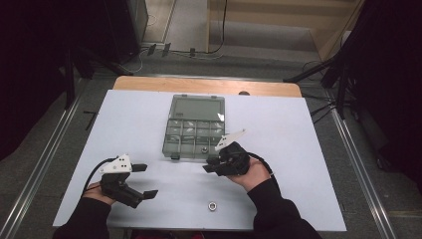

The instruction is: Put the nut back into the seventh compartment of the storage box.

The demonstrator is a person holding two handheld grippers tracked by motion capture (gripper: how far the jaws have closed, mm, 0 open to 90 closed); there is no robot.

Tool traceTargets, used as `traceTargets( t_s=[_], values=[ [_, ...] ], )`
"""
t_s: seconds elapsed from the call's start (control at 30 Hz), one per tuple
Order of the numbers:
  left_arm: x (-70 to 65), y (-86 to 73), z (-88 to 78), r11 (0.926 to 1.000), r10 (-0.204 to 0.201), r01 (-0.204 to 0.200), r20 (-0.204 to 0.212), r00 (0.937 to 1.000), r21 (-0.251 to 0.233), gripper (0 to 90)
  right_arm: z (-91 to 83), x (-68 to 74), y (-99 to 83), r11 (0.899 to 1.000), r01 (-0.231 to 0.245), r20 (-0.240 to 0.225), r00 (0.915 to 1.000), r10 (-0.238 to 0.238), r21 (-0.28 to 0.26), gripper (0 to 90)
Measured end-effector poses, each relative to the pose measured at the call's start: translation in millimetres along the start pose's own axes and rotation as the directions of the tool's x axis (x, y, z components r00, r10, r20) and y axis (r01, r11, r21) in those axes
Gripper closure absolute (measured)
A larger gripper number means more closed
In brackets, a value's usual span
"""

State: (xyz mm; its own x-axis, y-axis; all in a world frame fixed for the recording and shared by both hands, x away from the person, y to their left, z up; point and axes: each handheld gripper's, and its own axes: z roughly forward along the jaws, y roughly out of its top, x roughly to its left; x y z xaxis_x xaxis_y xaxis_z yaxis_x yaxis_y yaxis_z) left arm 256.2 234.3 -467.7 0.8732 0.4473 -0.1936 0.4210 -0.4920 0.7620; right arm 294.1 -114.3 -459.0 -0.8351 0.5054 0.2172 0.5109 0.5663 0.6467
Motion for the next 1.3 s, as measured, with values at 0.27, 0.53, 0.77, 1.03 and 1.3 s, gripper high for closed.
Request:
traceTargets(
  t_s=[0.27,0.53,0.77,1.03,1.3],
  values=[
    [0.4,-1.1,-0.1,1.0000,-0.005,0.005,-0.002,1.0000,-0.006,2.2,-2.4,-5.7,18.1,1.000,0.004,0.021,0.9998,-0.004,-0.022,71.6],
    [-0.2,-1.1,-0.4,1.0000,-0.004,0.004,-0.005,1.0000,-0.001,2.2,1.8,-13.0,39.4,0.999,0.000,0.047,0.9989,0.002,-0.033,71.6],
    [0.1,-1.4,-0.7,1.0000,-0.002,0.002,-0.003,1.0000,-0.002,2.3,8.4,-23.0,54.0,1.000,-0.008,0.072,0.9973,0.010,-0.027,71.6],
    [-0.2,-1.2,-0.1,1.0000,-0.002,0.002,0.000,1.0000,0.000,2.3,23.0,-37.9,57.3,0.999,-0.026,0.112,0.9933,0.029,-0.021,71.6],
    [-0.1,-1.2,-0.7,1.0000,0.001,-0.001,0.001,1.0000,-0.003,2.2,35.5,-47.4,53.9,0.998,-0.062,0.136,0.9889,0.061,0.004,71.2]
  ],
)
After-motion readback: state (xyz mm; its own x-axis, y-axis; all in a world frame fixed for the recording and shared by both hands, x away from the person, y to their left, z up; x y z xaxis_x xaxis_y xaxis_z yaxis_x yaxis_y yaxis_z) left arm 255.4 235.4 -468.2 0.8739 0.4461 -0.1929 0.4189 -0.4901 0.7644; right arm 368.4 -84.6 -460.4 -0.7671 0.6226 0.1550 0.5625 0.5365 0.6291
